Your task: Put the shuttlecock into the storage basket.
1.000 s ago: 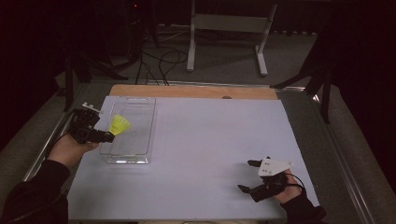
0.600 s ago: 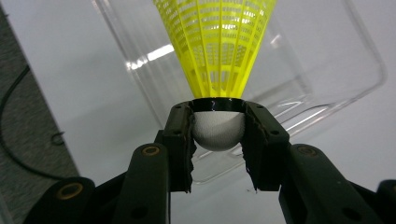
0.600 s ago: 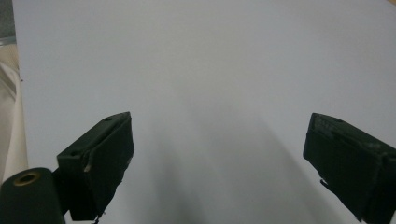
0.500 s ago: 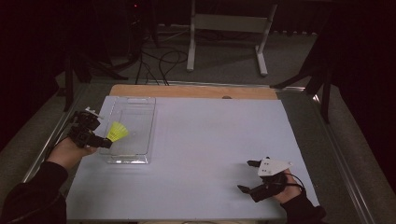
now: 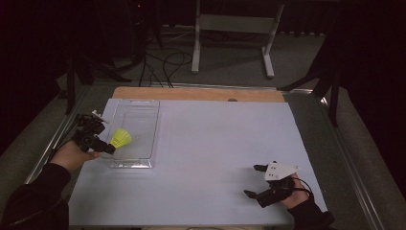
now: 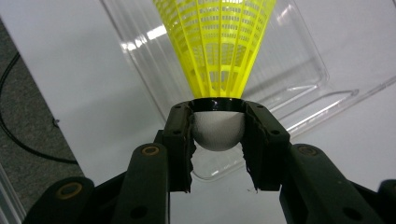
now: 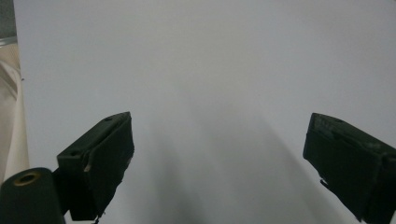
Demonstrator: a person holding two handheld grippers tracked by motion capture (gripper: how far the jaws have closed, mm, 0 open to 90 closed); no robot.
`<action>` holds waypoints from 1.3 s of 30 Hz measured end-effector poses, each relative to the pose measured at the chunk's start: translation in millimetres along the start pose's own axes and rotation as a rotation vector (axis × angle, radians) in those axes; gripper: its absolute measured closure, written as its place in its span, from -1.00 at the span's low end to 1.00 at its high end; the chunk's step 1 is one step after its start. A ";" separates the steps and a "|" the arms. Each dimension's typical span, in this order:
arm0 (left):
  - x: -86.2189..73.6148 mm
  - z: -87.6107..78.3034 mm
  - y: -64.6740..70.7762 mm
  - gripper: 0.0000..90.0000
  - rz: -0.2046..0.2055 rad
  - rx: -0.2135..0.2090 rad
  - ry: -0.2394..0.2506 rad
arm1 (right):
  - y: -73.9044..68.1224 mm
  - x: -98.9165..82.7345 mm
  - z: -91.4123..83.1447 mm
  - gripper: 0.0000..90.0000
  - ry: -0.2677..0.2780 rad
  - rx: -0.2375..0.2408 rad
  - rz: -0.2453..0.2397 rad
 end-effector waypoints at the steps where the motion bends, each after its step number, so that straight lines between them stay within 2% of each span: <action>1: 0.0 0.0 0.0 0.42 0.000 0.000 0.000 | 0.0 0.0 0.0 -0.80 0.000 0.000 0.000; 3: 0.9 0.9 0.8 0.33 0.001 -0.002 -0.007 | -0.4 0.1 0.1 -0.80 -0.001 0.003 0.000; 5: 2.6 -0.1 2.3 0.28 0.004 0.009 -0.001 | -0.4 0.4 -0.1 -0.80 0.000 0.001 -0.002; 8: 4.8 -3.4 4.7 0.09 0.026 0.034 -0.007 | 0.3 0.4 -0.6 -0.80 0.001 -0.002 -0.001; 13: 5.2 -6.0 6.6 -0.10 0.045 0.035 -0.011 | 0.4 0.4 -0.8 -0.81 0.002 -0.003 0.000; 16: 6.4 -8.3 8.6 -0.25 0.050 0.029 0.006 | 1.2 1.1 -1.7 -0.81 0.006 -0.011 -0.001; 19: 7.8 -10.2 9.7 -0.50 0.050 0.022 0.017 | 1.5 1.1 -1.8 -0.81 0.006 -0.014 -0.001; 20: 10.3 -12.6 12.1 -0.65 0.025 -0.019 0.038 | 1.5 1.0 -1.9 -0.81 0.004 -0.015 -0.001; 21: 11.3 -14.2 13.7 -0.71 0.035 -0.034 0.045 | 1.5 1.0 -1.8 -0.81 0.005 -0.014 0.000; 23: 12.3 -15.2 14.8 -0.97 0.041 -0.034 0.052 | 1.6 1.0 -1.6 -0.81 0.005 -0.015 0.003; 24: 14.5 -16.5 17.9 -1.00 0.061 -0.032 0.066 | 1.6 0.9 -1.7 -0.81 0.004 -0.014 0.002; 27: 17.1 -17.7 21.8 -1.00 0.074 -0.036 0.085 | 2.0 0.7 -2.1 -0.81 0.004 -0.017 0.005; 28: 19.9 -18.3 26.6 -1.00 0.088 -0.044 0.106 | 2.2 0.5 -2.2 -0.81 0.005 -0.018 0.006; 29: 19.9 -18.3 26.6 -1.00 0.088 -0.044 0.106 | 2.2 0.5 -2.2 -0.81 0.005 -0.018 0.006; 31: 23.3 -18.4 32.6 -1.00 0.117 -0.050 0.116 | 2.5 0.0 -2.3 -0.81 0.003 -0.017 0.007; 33: 24.0 -18.4 34.9 -1.00 0.121 -0.058 0.112 | 2.6 -0.2 -2.1 -0.81 0.003 -0.017 0.006; 34: 26.9 -18.9 39.5 -1.00 0.136 -0.061 0.127 | 2.5 -0.1 -2.0 -0.81 0.004 -0.015 0.006; 37: 29.6 -18.9 45.3 -1.00 0.143 -0.072 0.134 | 2.5 -0.4 -1.8 -0.81 0.003 -0.015 0.008; 38: 32.3 -17.8 51.8 -1.00 0.157 -0.092 0.134 | 2.5 -0.6 -1.6 -0.81 0.003 -0.015 0.007; 39: 32.3 -17.8 51.8 -1.00 0.157 -0.092 0.134 | 2.5 -0.6 -1.6 -0.81 0.003 -0.015 0.007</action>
Point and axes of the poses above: each handheld gripper's, and its own axes: z roughly forward along the jaws, x roughly out of its top, y roughly to its right, the point moved 7 cm from there along z, roughly forward along the jaws, and after that the axes turned 4 degrees about -x, right-handed, at the moved point
